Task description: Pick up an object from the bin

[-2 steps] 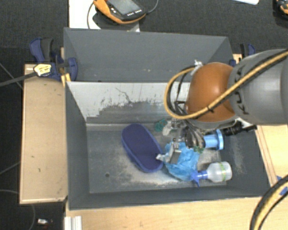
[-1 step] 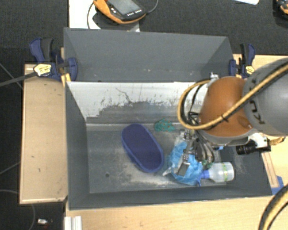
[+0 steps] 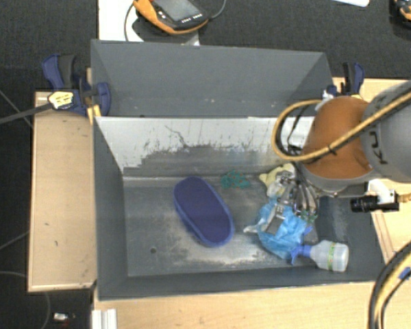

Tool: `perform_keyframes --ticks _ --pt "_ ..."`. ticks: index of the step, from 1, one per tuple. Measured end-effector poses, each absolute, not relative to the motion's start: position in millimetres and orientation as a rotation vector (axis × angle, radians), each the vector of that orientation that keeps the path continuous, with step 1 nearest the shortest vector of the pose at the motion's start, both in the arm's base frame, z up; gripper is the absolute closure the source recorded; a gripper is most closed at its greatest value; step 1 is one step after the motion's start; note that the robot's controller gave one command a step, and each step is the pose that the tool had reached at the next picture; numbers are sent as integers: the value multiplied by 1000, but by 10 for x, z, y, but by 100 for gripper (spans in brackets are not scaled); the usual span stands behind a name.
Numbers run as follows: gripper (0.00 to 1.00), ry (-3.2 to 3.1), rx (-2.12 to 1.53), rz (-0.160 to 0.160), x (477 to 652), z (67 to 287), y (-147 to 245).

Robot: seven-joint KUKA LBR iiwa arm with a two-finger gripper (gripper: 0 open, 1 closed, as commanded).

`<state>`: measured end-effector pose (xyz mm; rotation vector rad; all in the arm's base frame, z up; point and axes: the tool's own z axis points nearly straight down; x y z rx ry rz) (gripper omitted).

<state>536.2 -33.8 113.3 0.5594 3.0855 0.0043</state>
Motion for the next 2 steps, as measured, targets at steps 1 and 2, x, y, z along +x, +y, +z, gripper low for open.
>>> perform_keyframes --ticks 1,2 --pt "0 3060 694 1 5144 962 -219" --pt "0 3043 764 7 5075 831 -153"
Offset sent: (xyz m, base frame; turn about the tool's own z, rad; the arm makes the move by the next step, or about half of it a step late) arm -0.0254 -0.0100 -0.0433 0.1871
